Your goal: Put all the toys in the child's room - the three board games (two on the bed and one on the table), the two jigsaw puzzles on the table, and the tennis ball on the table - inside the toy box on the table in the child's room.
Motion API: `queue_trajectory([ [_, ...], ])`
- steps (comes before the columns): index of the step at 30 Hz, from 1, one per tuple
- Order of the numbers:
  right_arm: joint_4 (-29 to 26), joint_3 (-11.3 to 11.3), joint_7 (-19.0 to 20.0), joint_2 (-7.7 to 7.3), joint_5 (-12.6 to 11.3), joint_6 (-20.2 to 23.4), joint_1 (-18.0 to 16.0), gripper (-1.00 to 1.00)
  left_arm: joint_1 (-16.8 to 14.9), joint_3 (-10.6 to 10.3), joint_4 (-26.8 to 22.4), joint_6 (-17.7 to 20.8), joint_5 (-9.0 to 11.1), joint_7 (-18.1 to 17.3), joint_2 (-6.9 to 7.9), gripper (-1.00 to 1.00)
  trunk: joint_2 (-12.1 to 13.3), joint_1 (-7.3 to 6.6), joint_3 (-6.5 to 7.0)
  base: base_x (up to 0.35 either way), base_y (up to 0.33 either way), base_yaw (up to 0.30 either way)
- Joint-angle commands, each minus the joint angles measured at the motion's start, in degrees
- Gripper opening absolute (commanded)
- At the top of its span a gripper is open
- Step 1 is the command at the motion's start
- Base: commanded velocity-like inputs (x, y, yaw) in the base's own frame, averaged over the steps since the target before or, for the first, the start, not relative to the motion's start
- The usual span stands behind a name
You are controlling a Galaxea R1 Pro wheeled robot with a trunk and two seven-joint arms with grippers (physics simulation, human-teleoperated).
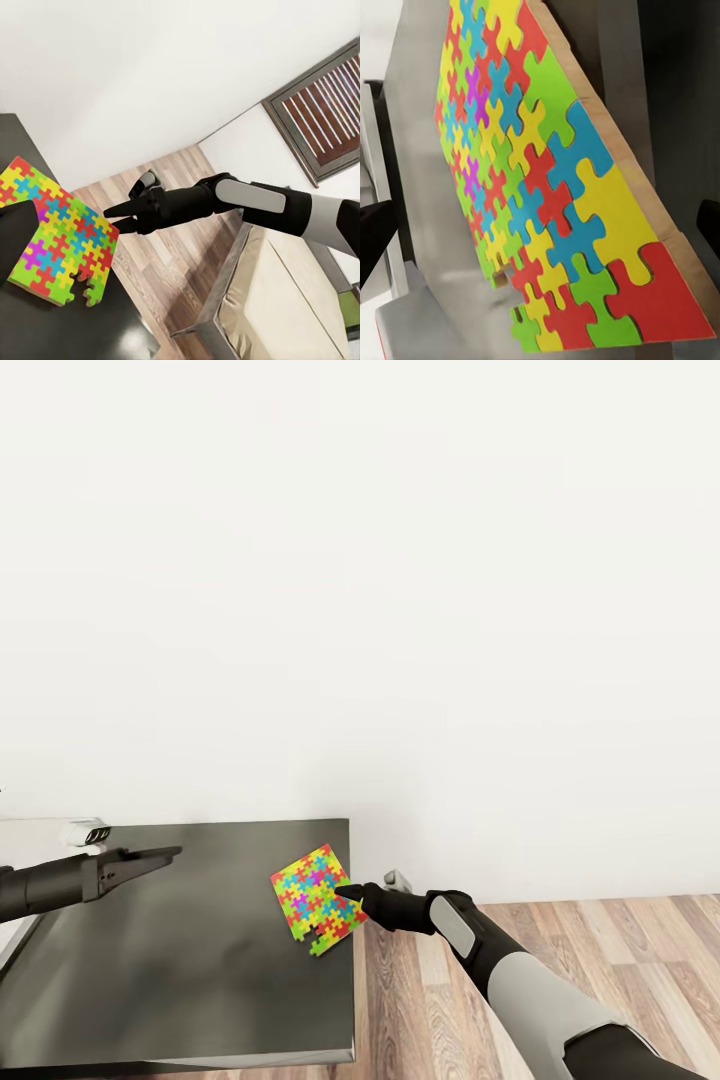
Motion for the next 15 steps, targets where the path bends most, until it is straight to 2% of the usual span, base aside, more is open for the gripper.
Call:
queue_trajectory([
  [1,0.03,0.19,0.06,-0.03,-0.16,0.12,-0.04,1.00,-0.03,0.00,-0.01,0.62,-0.04,-0.23,0.02,1.00,-0.05,0.01,-0.06,0.000,0.000,0.000],
  [15,0.15,0.19,0.06,-0.09,-0.29,0.21,-0.01,1.00,-0.03,0.00,-0.01,0.59,-0.04,-0.23,0.02,1.00,-0.05,0.01,-0.06,0.000,0.000,0.000],
])
